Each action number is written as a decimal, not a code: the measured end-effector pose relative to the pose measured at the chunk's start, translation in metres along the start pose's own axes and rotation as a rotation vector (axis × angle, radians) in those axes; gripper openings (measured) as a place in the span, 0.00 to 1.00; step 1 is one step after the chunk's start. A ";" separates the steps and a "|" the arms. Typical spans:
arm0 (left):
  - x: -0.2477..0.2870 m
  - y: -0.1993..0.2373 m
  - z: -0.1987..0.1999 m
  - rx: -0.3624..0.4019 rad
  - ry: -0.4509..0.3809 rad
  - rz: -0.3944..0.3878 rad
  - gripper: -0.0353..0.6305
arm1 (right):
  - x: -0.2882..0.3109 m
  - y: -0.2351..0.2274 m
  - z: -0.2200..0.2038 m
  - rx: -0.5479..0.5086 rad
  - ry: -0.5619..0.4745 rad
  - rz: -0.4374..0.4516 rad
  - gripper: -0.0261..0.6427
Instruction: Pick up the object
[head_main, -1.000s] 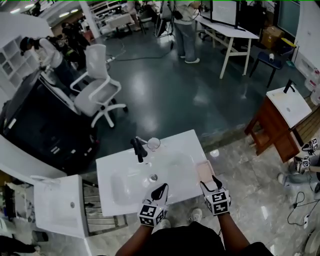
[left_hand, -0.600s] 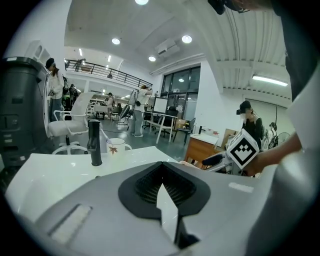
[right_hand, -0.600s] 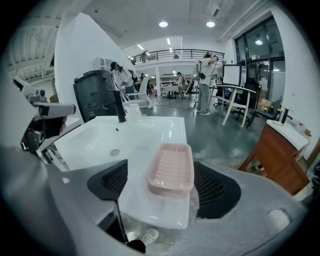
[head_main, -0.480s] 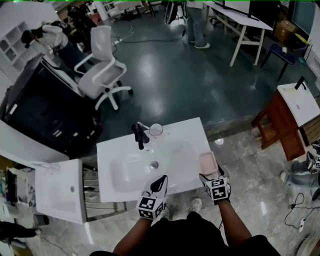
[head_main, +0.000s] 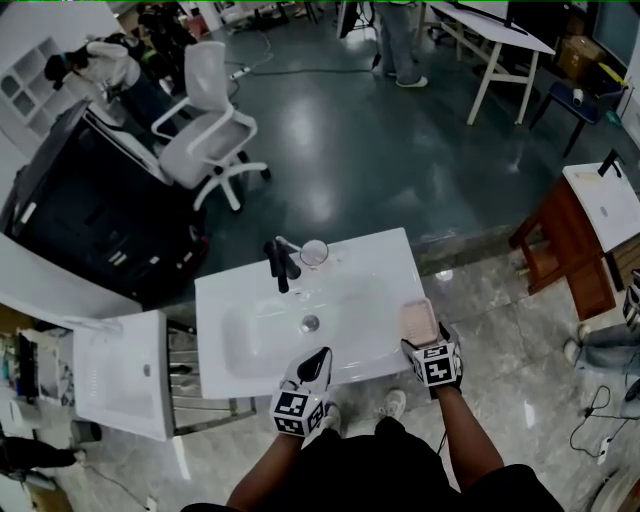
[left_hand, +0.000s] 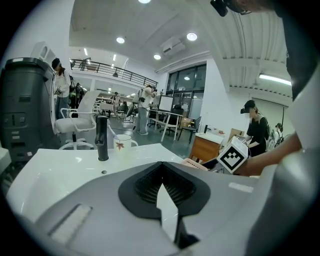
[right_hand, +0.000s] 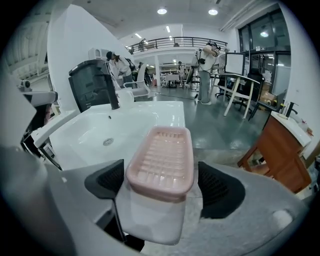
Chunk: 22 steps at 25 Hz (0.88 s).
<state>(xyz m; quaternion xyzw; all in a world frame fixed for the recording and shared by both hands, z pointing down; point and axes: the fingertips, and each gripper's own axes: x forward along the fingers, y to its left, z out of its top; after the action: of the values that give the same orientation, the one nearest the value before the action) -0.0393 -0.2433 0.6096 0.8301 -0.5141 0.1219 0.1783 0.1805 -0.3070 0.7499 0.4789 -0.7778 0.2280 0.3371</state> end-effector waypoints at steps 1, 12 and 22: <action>0.000 0.000 -0.001 0.000 -0.001 0.001 0.08 | 0.001 0.001 -0.001 0.004 0.006 0.005 0.73; -0.002 0.002 -0.002 -0.006 0.004 -0.001 0.08 | 0.005 0.008 0.001 0.051 0.018 0.002 0.68; -0.009 0.007 -0.002 -0.003 0.000 -0.003 0.08 | -0.003 0.014 0.010 0.034 -0.015 -0.006 0.67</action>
<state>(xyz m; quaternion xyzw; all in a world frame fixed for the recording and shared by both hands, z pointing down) -0.0500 -0.2384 0.6090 0.8307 -0.5128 0.1210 0.1796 0.1656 -0.3061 0.7405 0.4887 -0.7747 0.2369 0.3239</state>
